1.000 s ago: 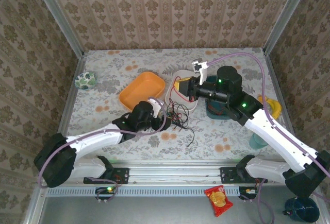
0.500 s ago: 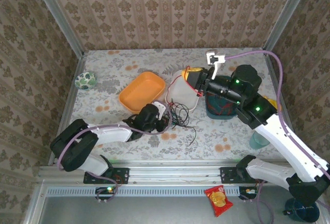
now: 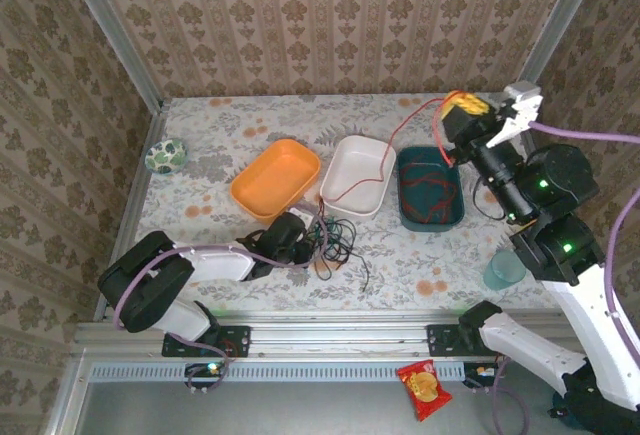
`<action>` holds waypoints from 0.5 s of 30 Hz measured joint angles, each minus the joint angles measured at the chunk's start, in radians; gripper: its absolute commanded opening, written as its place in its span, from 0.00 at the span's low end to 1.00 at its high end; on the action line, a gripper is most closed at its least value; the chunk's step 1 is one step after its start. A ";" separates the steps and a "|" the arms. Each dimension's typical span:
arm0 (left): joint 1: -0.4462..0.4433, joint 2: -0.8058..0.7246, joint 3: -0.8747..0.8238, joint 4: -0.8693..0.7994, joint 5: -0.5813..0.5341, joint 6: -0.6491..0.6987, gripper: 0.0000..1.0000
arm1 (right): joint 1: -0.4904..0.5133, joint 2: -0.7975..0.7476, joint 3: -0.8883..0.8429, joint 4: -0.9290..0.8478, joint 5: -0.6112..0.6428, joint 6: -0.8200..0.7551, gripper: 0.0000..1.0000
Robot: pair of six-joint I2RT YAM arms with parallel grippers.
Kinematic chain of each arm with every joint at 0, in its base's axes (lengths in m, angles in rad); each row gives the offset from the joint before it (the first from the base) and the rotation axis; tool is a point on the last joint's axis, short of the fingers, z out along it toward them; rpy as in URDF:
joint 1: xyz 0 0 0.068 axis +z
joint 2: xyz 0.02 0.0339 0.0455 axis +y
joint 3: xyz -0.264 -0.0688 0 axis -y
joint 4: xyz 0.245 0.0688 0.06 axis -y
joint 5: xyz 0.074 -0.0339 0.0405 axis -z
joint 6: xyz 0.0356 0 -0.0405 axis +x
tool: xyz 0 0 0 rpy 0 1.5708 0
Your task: Untangle the cables
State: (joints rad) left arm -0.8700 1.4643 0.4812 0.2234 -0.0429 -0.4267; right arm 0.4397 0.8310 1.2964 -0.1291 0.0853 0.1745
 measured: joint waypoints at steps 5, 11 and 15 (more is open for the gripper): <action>-0.006 0.000 0.001 -0.011 -0.041 -0.019 0.00 | -0.063 -0.004 0.024 0.013 0.042 -0.032 0.00; -0.008 0.000 0.004 -0.018 -0.074 -0.034 0.00 | -0.099 0.008 0.041 0.013 0.051 -0.049 0.00; -0.008 0.000 0.011 -0.034 -0.085 -0.038 0.00 | -0.126 0.032 0.040 -0.008 0.051 -0.049 0.00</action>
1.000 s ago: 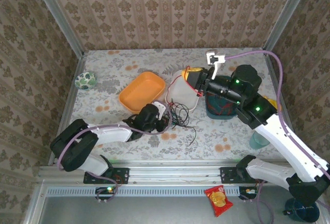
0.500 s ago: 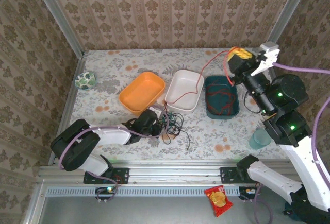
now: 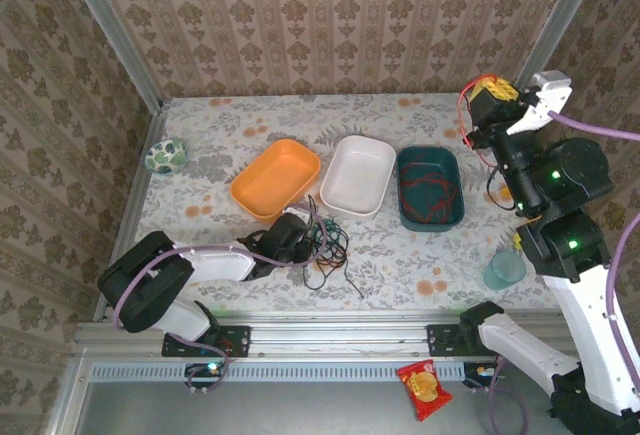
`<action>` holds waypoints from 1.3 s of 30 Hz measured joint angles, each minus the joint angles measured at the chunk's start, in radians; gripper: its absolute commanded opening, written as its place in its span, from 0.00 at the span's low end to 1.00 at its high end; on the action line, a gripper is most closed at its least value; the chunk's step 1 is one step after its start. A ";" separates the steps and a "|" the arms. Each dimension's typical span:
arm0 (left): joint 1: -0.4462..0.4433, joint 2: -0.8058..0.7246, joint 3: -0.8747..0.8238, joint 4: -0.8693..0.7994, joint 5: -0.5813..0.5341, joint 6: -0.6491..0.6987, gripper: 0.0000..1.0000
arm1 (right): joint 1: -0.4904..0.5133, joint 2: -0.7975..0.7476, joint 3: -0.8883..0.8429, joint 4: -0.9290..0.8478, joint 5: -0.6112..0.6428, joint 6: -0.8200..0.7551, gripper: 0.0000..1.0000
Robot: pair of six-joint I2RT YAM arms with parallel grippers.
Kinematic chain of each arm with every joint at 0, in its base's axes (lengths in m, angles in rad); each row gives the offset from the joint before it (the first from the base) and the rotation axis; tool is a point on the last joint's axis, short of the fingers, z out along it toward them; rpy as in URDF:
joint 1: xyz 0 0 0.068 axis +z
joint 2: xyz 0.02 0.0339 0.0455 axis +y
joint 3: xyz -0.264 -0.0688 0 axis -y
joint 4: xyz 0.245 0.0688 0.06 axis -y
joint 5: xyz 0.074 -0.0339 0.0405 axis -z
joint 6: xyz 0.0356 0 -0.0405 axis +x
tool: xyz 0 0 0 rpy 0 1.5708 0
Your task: Untangle the cables
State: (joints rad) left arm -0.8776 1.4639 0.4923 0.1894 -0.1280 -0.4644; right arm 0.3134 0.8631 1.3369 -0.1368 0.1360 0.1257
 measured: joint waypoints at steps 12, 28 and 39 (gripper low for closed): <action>0.000 0.000 0.019 -0.042 -0.012 0.000 0.00 | -0.078 0.038 -0.025 -0.050 0.079 -0.131 0.00; 0.000 0.000 0.033 -0.072 -0.013 0.001 0.00 | -0.080 0.052 -0.236 -0.080 0.262 -0.200 0.00; -0.005 0.002 0.034 -0.074 -0.019 0.000 0.00 | -0.080 0.023 -0.048 0.051 0.362 -0.378 0.00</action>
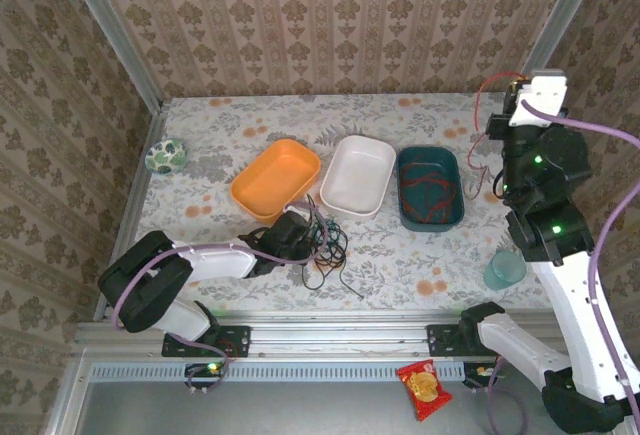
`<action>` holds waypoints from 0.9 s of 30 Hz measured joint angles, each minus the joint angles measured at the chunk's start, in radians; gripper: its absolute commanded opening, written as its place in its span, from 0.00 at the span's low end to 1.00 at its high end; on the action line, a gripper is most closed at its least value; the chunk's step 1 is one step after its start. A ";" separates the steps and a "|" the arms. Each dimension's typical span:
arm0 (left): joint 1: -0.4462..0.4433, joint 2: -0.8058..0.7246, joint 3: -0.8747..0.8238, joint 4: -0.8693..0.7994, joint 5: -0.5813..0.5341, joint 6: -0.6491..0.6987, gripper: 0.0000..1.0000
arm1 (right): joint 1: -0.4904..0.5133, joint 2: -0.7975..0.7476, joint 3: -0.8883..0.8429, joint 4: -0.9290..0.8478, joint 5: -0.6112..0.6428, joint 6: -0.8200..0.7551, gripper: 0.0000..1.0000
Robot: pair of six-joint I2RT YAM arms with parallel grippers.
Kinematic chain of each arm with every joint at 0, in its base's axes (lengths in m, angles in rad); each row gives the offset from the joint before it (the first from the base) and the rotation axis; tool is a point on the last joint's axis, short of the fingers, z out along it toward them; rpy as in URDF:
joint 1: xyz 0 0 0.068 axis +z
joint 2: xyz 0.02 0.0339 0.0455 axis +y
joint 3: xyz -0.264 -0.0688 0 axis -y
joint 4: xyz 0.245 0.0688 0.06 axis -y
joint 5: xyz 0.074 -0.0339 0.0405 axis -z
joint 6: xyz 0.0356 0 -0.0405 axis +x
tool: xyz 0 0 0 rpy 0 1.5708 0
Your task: Untangle the cables
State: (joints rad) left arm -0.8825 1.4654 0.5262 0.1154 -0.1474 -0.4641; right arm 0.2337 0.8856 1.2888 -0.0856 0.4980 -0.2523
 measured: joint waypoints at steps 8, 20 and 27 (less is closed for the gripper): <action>-0.001 0.008 0.007 0.000 -0.005 0.000 0.00 | 0.000 0.012 0.122 -0.017 -0.116 0.005 0.00; -0.001 0.010 0.007 0.000 -0.007 0.000 0.00 | 0.000 0.094 0.092 -0.209 -0.277 0.111 0.00; -0.001 0.016 0.013 0.000 -0.007 0.000 0.00 | 0.000 0.097 0.083 -0.212 -0.278 0.132 0.00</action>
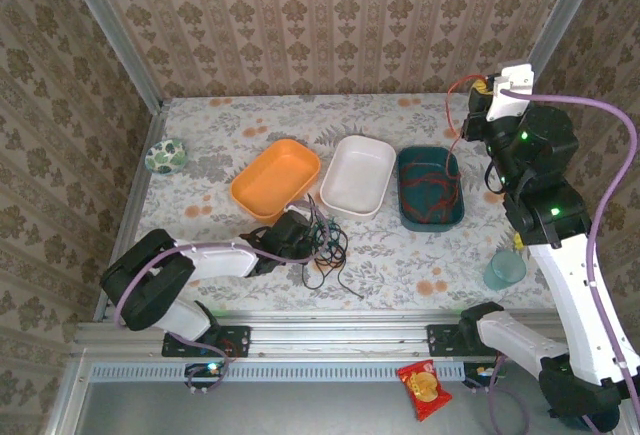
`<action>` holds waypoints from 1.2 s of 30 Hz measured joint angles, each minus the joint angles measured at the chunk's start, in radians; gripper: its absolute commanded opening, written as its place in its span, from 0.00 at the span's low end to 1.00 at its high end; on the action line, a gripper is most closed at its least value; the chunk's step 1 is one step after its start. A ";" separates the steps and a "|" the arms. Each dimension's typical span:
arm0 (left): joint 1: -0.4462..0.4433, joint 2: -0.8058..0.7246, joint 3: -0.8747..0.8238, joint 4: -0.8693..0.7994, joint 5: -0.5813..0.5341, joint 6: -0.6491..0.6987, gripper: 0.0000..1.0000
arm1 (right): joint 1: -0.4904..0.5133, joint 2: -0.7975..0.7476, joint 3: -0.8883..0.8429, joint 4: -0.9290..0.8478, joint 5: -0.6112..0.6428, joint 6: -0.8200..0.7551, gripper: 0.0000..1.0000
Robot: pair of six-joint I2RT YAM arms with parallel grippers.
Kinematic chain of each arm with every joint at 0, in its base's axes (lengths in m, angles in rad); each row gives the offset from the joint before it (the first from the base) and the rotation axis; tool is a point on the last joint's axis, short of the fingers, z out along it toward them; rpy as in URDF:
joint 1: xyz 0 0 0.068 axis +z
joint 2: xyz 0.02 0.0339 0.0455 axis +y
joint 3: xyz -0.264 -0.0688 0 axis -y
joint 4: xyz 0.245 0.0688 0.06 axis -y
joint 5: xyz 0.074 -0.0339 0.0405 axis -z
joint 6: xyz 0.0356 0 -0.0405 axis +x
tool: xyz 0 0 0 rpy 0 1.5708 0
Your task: Untangle the cables
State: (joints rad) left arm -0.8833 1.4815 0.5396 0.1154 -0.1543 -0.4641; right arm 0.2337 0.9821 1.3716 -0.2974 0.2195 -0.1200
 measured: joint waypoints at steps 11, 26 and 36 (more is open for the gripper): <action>0.000 0.010 0.009 0.000 0.000 0.000 0.00 | 0.020 0.024 -0.199 -0.038 -0.001 0.140 0.00; -0.002 0.016 0.019 -0.008 0.000 0.008 0.00 | 0.024 0.114 -0.524 0.031 0.105 0.369 0.00; -0.008 0.016 0.019 -0.007 -0.004 0.008 0.00 | -0.027 0.183 -0.513 0.215 0.214 0.422 0.00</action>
State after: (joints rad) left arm -0.8909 1.4975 0.5591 0.1081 -0.1581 -0.4564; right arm 0.2062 1.1652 0.8581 -0.0826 0.4332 0.3016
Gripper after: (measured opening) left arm 0.052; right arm 0.043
